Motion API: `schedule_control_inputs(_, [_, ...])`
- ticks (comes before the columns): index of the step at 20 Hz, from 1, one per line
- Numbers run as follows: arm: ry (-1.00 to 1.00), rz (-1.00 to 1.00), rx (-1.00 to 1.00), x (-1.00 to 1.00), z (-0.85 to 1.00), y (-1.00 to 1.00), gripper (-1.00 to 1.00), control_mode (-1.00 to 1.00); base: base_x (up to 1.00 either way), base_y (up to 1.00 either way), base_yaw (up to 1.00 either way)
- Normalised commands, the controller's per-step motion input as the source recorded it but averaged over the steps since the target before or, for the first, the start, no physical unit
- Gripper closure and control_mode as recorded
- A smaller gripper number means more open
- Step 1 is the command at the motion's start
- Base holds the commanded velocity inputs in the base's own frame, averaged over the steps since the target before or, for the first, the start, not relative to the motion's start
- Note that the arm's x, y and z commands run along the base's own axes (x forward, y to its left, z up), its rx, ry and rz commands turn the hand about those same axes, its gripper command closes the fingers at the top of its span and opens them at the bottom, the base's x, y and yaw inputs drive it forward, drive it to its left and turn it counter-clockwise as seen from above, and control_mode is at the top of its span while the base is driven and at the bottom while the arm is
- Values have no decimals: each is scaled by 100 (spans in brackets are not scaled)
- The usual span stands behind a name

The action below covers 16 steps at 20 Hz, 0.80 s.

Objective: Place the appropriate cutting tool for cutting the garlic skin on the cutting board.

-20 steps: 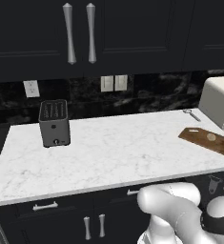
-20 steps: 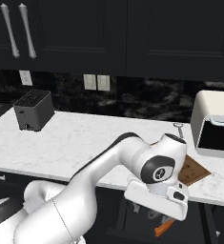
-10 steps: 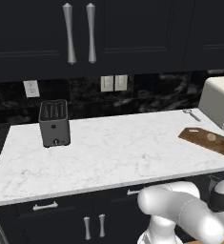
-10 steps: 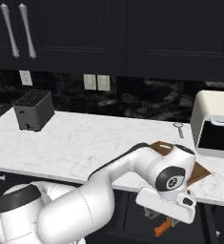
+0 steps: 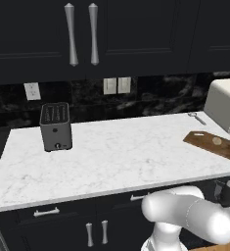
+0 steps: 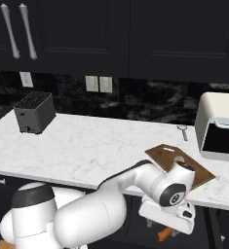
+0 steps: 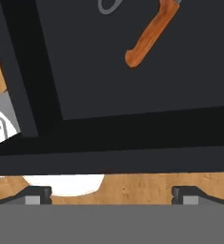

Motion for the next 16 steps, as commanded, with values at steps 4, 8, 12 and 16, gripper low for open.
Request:
schedule_control_inputs(4, [0, 0, 0, 16, -47, -2, -100, -100, 0, 0, 0])
schedule_control_inputs(8, [0, 0, 0, 21, -45, -2, -100, -100, 0, 0, 0])
schedule_control_inputs(12, [-1, 0, 0, 14, -43, -6, -100, -100, 0, 0, 0])
schedule_control_inputs(16, [0, 0, 0, 1, -41, -1, -100, -100, 0, 0, 0])
